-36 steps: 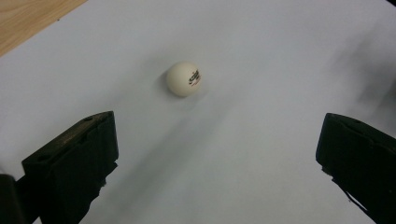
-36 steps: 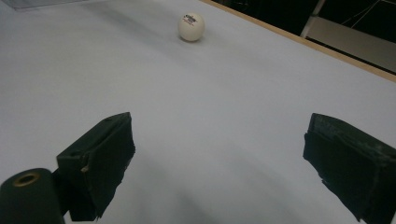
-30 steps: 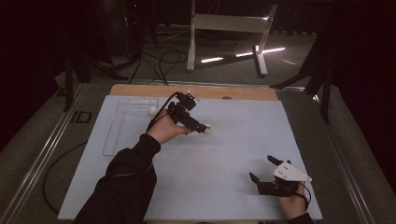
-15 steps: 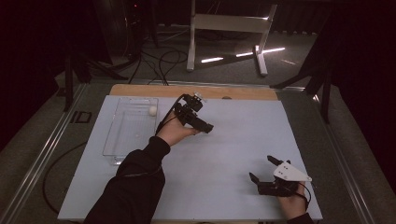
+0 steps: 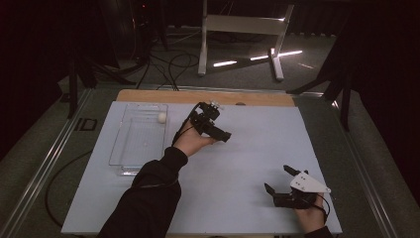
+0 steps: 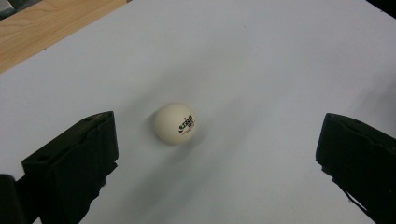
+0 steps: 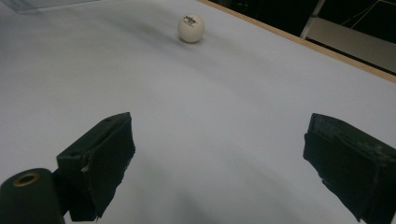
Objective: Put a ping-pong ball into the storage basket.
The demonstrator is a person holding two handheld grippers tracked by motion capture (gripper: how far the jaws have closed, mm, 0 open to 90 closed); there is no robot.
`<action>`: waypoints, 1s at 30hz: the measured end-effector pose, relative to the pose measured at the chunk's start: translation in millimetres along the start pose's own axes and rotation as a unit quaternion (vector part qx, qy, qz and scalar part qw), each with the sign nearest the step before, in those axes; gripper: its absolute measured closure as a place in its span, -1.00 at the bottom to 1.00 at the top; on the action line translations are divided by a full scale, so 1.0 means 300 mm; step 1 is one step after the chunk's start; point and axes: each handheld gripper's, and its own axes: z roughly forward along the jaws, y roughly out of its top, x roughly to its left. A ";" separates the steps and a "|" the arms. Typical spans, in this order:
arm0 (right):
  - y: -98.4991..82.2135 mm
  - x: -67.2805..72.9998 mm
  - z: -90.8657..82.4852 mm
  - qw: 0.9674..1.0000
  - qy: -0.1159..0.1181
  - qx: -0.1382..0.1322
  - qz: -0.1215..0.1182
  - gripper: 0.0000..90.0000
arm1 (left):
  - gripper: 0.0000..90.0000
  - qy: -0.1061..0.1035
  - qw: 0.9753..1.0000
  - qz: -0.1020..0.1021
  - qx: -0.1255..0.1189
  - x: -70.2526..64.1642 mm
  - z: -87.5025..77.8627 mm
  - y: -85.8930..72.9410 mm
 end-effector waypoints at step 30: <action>0.002 0.001 -0.003 1.000 -0.002 0.001 -0.003 -0.81 | -0.98 0.043 0.999 -0.030 0.001 0.019 0.157 -0.045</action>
